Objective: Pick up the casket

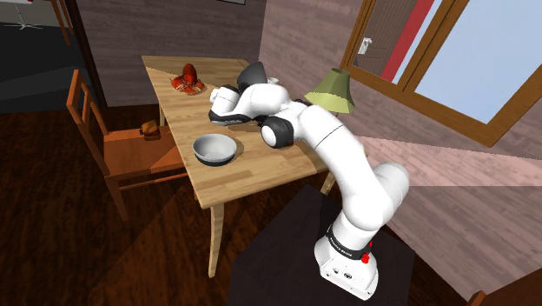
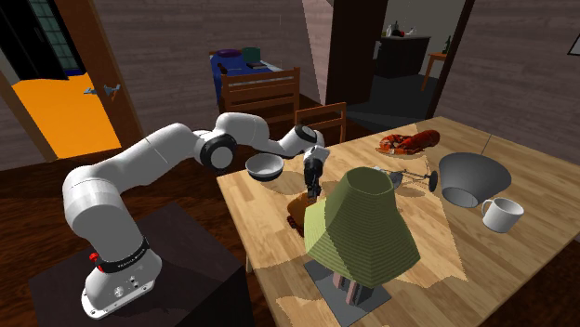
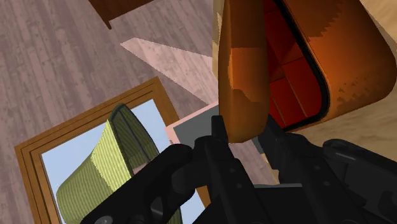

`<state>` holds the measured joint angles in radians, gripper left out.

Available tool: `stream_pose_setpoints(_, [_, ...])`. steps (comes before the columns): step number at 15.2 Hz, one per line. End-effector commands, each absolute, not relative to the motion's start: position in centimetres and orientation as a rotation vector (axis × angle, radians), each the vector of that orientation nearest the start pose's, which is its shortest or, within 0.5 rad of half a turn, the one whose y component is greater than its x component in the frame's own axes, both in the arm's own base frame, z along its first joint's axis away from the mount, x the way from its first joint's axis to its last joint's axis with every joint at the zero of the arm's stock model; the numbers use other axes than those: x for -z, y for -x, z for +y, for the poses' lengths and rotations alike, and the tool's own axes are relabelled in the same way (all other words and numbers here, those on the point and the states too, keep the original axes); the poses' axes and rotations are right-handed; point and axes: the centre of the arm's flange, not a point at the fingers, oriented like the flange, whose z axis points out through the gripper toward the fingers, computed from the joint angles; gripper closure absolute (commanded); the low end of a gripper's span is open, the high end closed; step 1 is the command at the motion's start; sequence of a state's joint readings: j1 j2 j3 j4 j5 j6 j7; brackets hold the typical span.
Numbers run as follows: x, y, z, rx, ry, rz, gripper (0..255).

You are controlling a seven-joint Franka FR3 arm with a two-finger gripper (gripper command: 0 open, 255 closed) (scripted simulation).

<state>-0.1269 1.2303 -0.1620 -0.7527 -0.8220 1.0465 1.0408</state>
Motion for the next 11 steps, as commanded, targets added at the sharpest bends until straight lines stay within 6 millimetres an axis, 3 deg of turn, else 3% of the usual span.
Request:
stream_pose_setpoints(1, [-21.9,-66.1,-24.3,0.419,-1.426,-1.155,255])
stream_pose_setpoints(9, [-26.2,-66.1,-24.3,0.419,-1.426,-1.155,255])
stream_pose_setpoints(11, [-26.2,-66.1,-24.3,0.419,-1.426,-1.155,255])
